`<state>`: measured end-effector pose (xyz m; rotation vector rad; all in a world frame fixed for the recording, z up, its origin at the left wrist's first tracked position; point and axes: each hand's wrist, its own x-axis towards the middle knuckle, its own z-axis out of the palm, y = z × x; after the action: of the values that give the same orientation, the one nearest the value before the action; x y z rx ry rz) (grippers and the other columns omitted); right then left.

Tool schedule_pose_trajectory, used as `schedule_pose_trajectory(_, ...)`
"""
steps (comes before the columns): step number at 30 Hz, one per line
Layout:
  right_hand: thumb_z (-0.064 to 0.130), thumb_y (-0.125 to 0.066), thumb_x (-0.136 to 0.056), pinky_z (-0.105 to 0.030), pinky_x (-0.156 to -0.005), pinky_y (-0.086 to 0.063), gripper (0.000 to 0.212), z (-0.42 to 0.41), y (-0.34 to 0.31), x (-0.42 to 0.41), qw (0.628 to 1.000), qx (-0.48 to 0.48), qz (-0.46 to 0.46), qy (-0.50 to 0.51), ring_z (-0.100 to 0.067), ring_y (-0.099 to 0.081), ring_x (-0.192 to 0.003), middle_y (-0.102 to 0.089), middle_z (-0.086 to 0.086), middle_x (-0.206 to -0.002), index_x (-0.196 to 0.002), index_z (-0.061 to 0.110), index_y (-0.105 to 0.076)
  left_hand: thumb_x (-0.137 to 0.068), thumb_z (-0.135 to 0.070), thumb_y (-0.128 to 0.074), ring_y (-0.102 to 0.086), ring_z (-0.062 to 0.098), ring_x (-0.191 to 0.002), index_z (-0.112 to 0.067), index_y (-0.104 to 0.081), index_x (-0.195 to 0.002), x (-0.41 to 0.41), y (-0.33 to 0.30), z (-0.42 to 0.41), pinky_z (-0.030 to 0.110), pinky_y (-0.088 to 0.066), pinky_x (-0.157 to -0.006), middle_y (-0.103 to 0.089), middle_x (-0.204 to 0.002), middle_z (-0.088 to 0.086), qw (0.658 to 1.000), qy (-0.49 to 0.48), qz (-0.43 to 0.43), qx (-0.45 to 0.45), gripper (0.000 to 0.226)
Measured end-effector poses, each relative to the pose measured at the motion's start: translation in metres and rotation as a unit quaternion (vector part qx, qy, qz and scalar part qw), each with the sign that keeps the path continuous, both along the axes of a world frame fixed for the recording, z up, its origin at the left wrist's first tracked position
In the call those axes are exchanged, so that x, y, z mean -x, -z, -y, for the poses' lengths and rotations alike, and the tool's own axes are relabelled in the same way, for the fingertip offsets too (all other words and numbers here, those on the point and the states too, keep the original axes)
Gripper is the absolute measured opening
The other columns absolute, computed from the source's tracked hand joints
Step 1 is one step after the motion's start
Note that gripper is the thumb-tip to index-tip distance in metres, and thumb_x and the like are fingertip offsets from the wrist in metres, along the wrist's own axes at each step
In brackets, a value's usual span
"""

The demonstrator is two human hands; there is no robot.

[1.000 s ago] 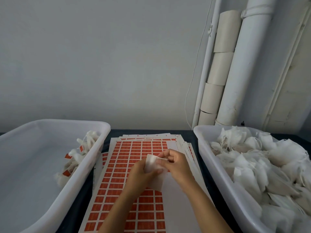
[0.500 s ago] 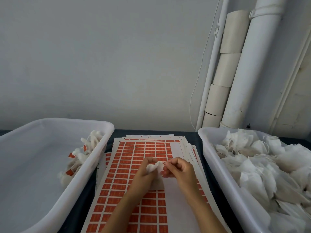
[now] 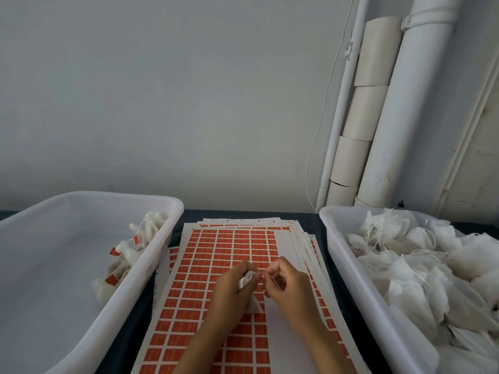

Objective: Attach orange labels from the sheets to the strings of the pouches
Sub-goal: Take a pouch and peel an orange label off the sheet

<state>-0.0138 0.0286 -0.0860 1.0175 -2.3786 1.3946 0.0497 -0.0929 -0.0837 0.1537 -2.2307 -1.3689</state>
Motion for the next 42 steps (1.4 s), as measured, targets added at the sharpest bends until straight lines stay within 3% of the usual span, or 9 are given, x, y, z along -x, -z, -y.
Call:
schedule_pose_trajectory(4, 0.021, -0.068, -0.083, -0.006, -0.059, -0.046, 0.021, 0.003, -0.001, -0.001, 0.998, -0.026, -0.039, 0.039, -0.003, -0.058, -0.061, -0.051, 0.023, -0.065, -0.079, 0.029, -0.049, -0.091, -0.021, -0.059, -0.062, 0.001, -0.069, -0.031, -0.062, -0.080, 0.002, 0.000, -0.003, 0.012, -0.051, -0.058, -0.066, -0.073, -0.015, 0.999, -0.042, -0.015, 0.029, 0.015)
schedule_pose_trajectory(10, 0.020, -0.069, -0.081, -0.005, -0.051, -0.044, 0.030, -0.001, -0.004, 0.000, 0.994, -0.009, -0.015, 0.108, -0.005, -0.058, -0.055, -0.052, 0.021, -0.063, -0.072, 0.033, -0.043, -0.087, -0.019, -0.065, -0.064, 0.006, -0.067, -0.027, -0.062, -0.079, 0.005, 0.000, -0.003, 0.009, -0.048, -0.053, -0.066, -0.074, -0.011, 0.990, -0.130, 0.004, -0.053, 0.011)
schedule_pose_trajectory(18, 0.024, -0.069, -0.083, -0.004, -0.048, -0.040, 0.022, -0.003, -0.004, 0.002, 0.988, 0.008, 0.037, 0.151, -0.006, -0.058, -0.057, -0.054, 0.020, -0.067, -0.075, 0.026, -0.048, -0.088, -0.025, -0.064, -0.064, 0.010, -0.064, -0.021, -0.062, -0.079, 0.003, -0.001, -0.002, 0.014, -0.052, -0.056, -0.065, -0.072, -0.004, 0.989, -0.117, 0.033, -0.083, 0.011)
schedule_pose_trajectory(21, 0.022, -0.066, -0.085, -0.002, -0.050, -0.041, 0.023, 0.000, -0.004, -0.001, 0.988, 0.032, 0.053, 0.140, -0.004, -0.058, -0.057, -0.055, 0.019, -0.067, -0.074, 0.027, -0.047, -0.090, -0.035, -0.058, -0.061, 0.010, -0.059, -0.018, -0.061, -0.071, -0.003, -0.009, 0.002, 0.014, -0.050, -0.058, -0.063, -0.067, -0.001, 0.983, -0.049, 0.052, -0.167, 0.025)
schedule_pose_trajectory(25, 0.018, -0.065, -0.085, -0.003, -0.055, -0.043, 0.024, 0.003, -0.002, -0.006, 0.992, 0.051, 0.072, 0.089, 0.008, -0.058, -0.067, -0.057, 0.018, -0.071, -0.074, 0.029, -0.047, -0.087, -0.053, -0.047, -0.062, 0.010, -0.067, -0.020, -0.062, -0.079, -0.016, -0.021, 0.009, 0.026, -0.051, -0.072, -0.064, -0.071, -0.002, 0.913, 0.155, 0.127, -0.356, 0.037)
schedule_pose_trajectory(28, 0.022, -0.066, -0.085, -0.001, -0.058, -0.043, 0.023, 0.003, -0.003, -0.008, 0.994, 0.057, 0.074, 0.064, 0.012, -0.057, -0.074, -0.058, 0.021, -0.072, -0.074, 0.031, -0.048, -0.081, -0.049, -0.053, -0.068, 0.017, -0.074, -0.017, -0.073, -0.092, -0.019, -0.021, 0.014, 0.029, -0.054, -0.071, -0.070, -0.085, 0.007, 0.871, 0.160, 0.109, -0.451, 0.040)
schedule_pose_trajectory(34, 0.021, -0.065, -0.086, -0.003, -0.061, -0.045, 0.024, 0.003, -0.001, -0.010, 0.997, 0.021, 0.068, 0.029, 0.005, -0.060, -0.071, -0.058, 0.022, -0.074, -0.076, 0.034, -0.048, -0.090, -0.037, -0.047, -0.063, 0.018, -0.109, -0.021, -0.069, -0.112, -0.021, -0.021, 0.018, 0.032, -0.054, -0.082, -0.065, -0.120, 0.000, 0.897, 0.202, 0.045, -0.390, 0.035)
schedule_pose_trajectory(37, 0.025, -0.063, -0.087, -0.001, -0.063, -0.045, 0.013, 0.002, -0.002, -0.011, 0.998, -0.003, 0.066, 0.020, 0.003, -0.061, -0.071, -0.058, 0.024, -0.080, -0.085, 0.031, -0.052, -0.089, -0.038, -0.049, -0.066, 0.023, -0.101, -0.019, -0.071, -0.108, -0.021, -0.021, 0.019, 0.033, -0.054, -0.081, -0.068, -0.111, 0.008, 0.909, 0.199, 0.050, -0.363, 0.034)
schedule_pose_trajectory(42, 0.023, -0.057, -0.091, -0.008, -0.067, -0.050, 0.002, 0.000, -0.006, -0.013, 0.999, -0.030, 0.023, 0.003, 0.000, -0.063, -0.070, -0.068, 0.009, -0.085, -0.089, 0.022, -0.058, -0.080, -0.038, -0.057, -0.068, 0.016, -0.083, -0.026, -0.076, -0.086, -0.018, -0.016, 0.016, 0.025, -0.056, -0.069, -0.072, -0.088, 0.002, 0.965, 0.115, 0.014, -0.233, 0.023)
